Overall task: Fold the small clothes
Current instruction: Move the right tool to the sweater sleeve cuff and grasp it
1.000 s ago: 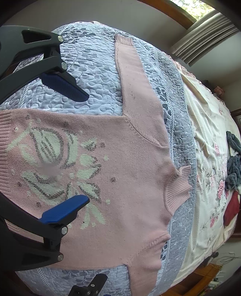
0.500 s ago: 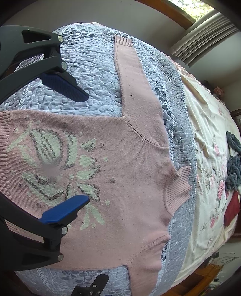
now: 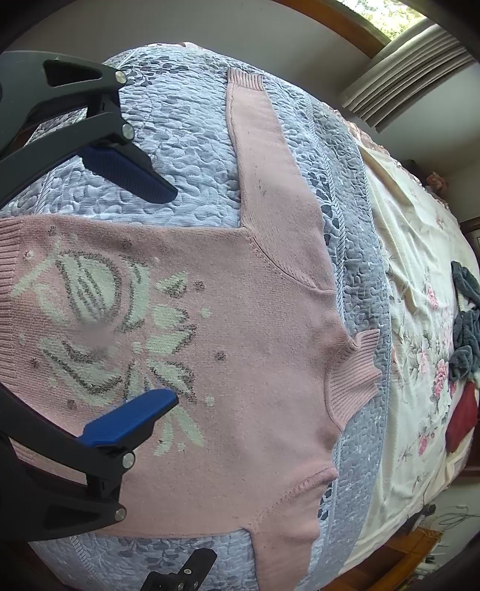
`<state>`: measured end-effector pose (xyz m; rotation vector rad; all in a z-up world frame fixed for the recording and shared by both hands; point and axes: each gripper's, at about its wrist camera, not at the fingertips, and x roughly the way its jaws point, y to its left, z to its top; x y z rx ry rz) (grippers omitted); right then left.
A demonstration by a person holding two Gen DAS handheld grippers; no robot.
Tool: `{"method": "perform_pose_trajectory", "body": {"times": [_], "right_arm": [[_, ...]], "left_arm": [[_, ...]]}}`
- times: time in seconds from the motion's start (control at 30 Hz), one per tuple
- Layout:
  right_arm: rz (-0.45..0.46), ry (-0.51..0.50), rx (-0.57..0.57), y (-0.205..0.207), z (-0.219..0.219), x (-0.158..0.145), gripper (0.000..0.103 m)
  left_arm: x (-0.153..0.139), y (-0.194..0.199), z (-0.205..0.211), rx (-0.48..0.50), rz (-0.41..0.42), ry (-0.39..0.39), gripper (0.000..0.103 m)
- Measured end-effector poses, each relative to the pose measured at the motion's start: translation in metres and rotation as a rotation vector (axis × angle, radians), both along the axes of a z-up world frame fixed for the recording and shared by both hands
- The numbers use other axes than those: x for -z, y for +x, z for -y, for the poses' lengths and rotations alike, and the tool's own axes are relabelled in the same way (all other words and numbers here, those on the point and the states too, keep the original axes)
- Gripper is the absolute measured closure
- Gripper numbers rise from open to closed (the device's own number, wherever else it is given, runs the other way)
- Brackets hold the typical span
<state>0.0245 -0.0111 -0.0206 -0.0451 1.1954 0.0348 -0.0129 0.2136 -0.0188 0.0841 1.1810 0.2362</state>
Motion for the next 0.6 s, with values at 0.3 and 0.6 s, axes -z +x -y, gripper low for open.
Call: {"method": "perform_pose_trajectory", "body": {"times": [0.3,0.6], "right_arm": [[-0.014,0.074,0.065,0.016,0.05,0.005,0.004],[0.02,-0.052,0.317,0.082,0.243,0.015,0.004]], "left_arm": [[0.008,0.016,0.011,-0.011,-0.016,-0.044,0.003],[0.016,0.059,0.05,0.008,0.013,-0.028,0.003]]}}
